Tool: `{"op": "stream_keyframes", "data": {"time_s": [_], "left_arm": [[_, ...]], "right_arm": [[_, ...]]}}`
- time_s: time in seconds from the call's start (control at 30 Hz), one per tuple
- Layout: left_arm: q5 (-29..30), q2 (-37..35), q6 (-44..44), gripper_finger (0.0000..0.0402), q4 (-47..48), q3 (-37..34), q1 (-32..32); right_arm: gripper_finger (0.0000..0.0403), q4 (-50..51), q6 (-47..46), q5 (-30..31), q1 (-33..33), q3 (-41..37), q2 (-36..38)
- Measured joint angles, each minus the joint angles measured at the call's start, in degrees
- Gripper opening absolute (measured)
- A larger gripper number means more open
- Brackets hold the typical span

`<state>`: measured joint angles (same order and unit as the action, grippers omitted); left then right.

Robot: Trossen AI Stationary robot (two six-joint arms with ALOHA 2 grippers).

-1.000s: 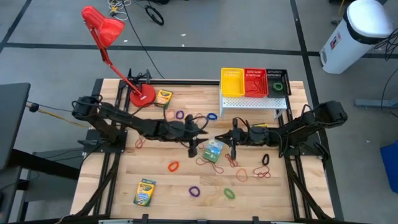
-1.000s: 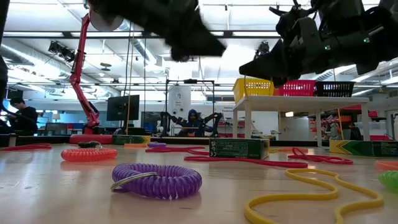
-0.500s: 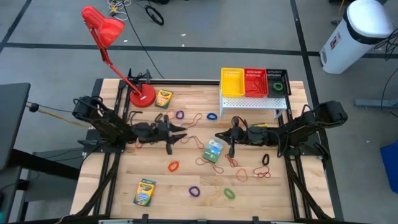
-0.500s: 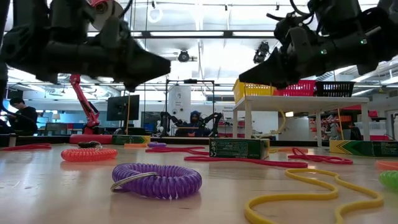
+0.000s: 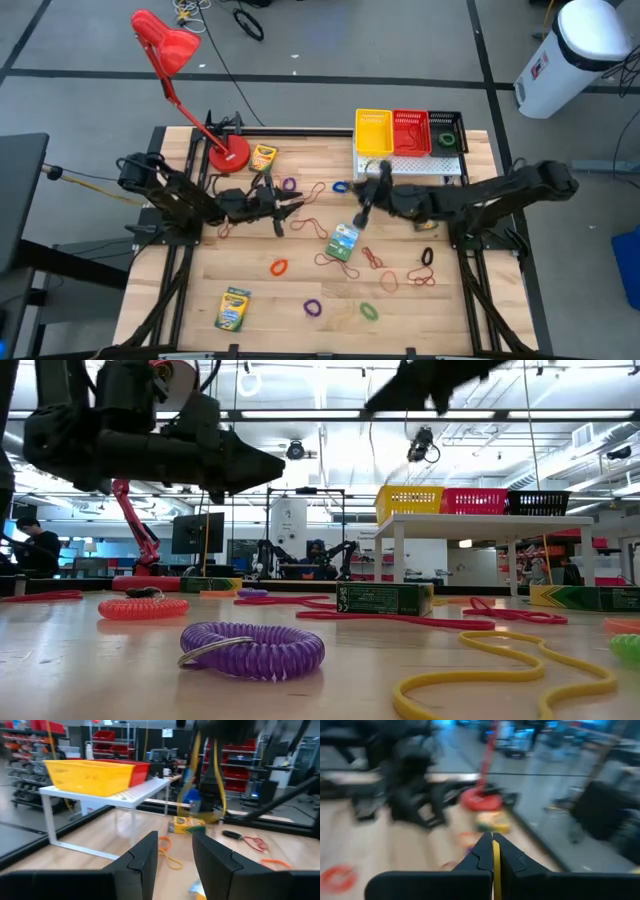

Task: Pick & Place Office Desk Supplies
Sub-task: Put the yellow rubber band on the red basket

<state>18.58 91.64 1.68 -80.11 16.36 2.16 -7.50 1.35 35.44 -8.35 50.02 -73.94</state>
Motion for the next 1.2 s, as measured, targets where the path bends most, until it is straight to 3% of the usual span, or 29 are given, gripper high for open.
{"op": "stream_keyframes", "data": {"time_s": [0.27, 0.43, 0.67, 0.9, 1.03, 1.2], "left_arm": [[-3.0, 0.0, -5.3, 0.0054, 0.3, 0.7, -1.5], [-3.6, 0.0, -5.5, 0.0007, 3.0, 0.7, -1.4], [-3.6, 0.7, -5.4, 0.0014, 5.2, 0.7, -1.3], [-3.7, 0.7, -5.4, 0.0009, 4.9, 0.7, -1.3], [-3.7, 0.7, -5.0, 0.001, 4.9, 0.7, -1.3], [-3.6, 0.7, -5.6, 0.0011, 4.3, 0.7, -1.5]], "right_arm": [[0.0, 21.5, 1.0, 15.8, 7.4, 14.4, 2.6], [0.0, 28.6, 0.4, 17.9, 16.5, 17.8, 3.7], [0.0, 31.2, -2.6, 10.4, 33.1, 12.0, 7.6], [0.0, 24.0, -4.8, -4.7, 47.3, 3.3, 7.9], [0.0019, 24.1, -7.0, -8.5, 50.3, 1.2, 7.9], [0.0086, 23.9, -7.1, -9.8, 49.8, 1.1, 8.0]]}}
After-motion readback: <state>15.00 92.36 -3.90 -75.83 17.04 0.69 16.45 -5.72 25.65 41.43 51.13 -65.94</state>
